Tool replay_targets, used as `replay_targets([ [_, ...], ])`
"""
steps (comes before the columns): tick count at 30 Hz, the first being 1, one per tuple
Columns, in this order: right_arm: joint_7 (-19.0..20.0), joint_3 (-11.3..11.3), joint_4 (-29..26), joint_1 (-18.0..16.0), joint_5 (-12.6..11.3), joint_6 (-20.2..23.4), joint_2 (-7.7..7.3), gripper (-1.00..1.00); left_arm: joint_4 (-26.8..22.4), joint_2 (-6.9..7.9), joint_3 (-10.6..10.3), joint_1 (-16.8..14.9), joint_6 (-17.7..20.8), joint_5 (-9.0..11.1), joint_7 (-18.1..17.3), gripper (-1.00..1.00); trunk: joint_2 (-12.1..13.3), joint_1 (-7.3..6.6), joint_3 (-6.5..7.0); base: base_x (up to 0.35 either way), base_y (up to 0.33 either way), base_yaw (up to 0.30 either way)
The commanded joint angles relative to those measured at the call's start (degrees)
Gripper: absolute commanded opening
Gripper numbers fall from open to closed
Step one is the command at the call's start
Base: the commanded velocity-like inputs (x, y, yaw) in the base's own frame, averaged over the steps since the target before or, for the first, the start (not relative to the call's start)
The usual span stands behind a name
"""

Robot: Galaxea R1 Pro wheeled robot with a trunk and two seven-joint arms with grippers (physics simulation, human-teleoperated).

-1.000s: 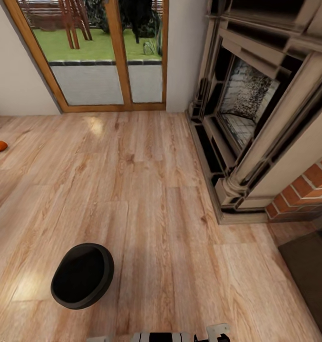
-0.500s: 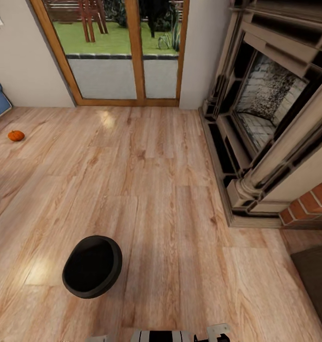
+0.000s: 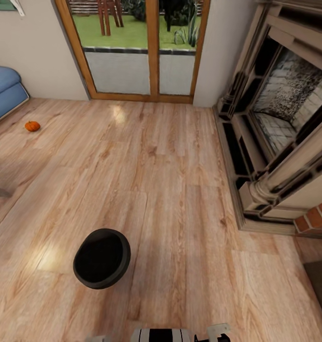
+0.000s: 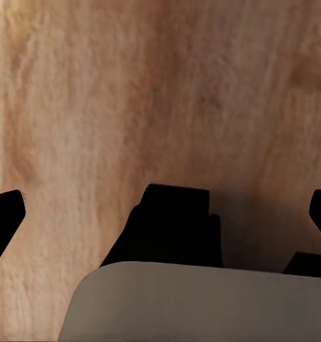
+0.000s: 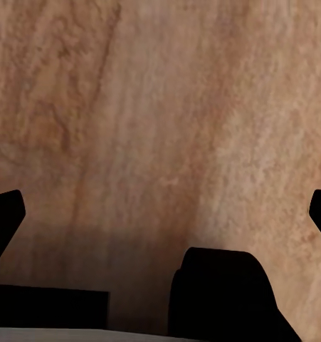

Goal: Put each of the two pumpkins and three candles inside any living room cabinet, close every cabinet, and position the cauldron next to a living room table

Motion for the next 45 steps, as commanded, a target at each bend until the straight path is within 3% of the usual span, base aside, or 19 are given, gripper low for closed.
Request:
replay_targets([
  [1,0.0,0.0,0.0,0.0,0.0,0.0,-0.03,1.0,0.0,0.0,0.0,0.0,0.0,0.3,0.0,1.0,0.0,0.0,-0.08,0.0,0.0,0.175],
  [8,0.0,0.0,0.0,0.0,0.0,0.0,-0.09,1.0,0.0,0.2,0.0,0.0,0.0,2.1,0.0,1.0,0.0,0.0,-0.64,0.0,0.0,0.175],
  [43,0.1,0.0,0.0,0.0,0.2,0.0,-0.06,1.0,0.2,0.28,0.1,0.0,0.1,2.9,0.1,1.0,0.0,0.0,-3.42,0.0,0.0,0.174],
  [45,0.5,0.1,0.0,0.0,0.5,-0.1,-0.19,1.0,0.3,0.34,0.2,0.0,0.1,3.7,0.2,1.0,0.0,0.0,-3.48,0.0,0.0,0.064],
])
